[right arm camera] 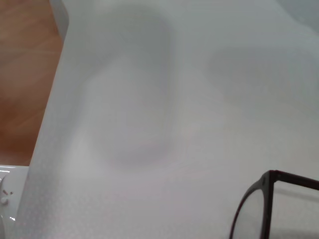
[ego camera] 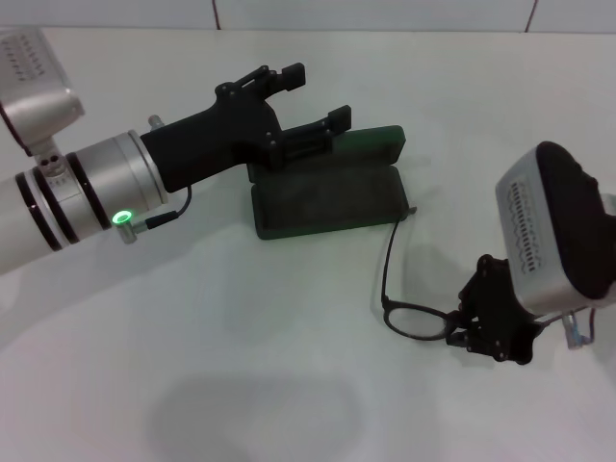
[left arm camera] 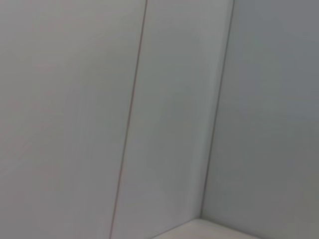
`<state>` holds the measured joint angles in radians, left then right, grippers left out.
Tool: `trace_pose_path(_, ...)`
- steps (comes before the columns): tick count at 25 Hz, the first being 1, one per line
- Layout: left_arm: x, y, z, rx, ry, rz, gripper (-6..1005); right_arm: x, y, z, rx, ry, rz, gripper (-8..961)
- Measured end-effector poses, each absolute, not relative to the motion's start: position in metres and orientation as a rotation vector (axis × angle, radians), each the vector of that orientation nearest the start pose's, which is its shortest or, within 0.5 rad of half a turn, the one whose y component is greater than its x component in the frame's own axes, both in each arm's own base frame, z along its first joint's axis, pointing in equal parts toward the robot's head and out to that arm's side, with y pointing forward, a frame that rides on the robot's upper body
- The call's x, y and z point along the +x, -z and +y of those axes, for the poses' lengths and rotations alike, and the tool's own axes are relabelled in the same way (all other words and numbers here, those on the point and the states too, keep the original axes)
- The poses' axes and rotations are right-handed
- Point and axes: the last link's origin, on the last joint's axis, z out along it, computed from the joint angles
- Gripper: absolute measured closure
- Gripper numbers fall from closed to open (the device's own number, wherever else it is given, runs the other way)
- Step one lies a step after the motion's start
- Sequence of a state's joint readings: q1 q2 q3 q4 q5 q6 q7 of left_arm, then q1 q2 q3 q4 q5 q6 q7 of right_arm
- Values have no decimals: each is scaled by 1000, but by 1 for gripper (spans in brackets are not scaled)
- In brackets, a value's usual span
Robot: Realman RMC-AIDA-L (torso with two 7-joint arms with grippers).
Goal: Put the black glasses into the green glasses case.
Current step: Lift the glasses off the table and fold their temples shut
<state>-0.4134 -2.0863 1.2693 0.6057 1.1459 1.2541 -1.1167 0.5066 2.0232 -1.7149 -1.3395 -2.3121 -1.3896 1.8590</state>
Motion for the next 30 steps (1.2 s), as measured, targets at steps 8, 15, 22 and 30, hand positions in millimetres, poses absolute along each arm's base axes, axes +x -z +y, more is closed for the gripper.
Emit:
trace_pose_path(8, -222, 21, 330, -2440, 1137, -452, 105, 173, 28, 314, -2986, 286, -198, 835)
trace_pose_path(15, -208, 2, 311, -2514, 1361, -379, 106, 185, 11, 309, -2922, -120, -237, 838)
trace_pose_path(22, -194, 3, 314, -2676, 1428, -527, 105, 209, 5, 303, -2764, -551, -276, 838)
trace_pose_path(30, -171, 19, 320, -2930, 1325, -623, 112, 223, 15, 296, -2607, -743, -392, 838)
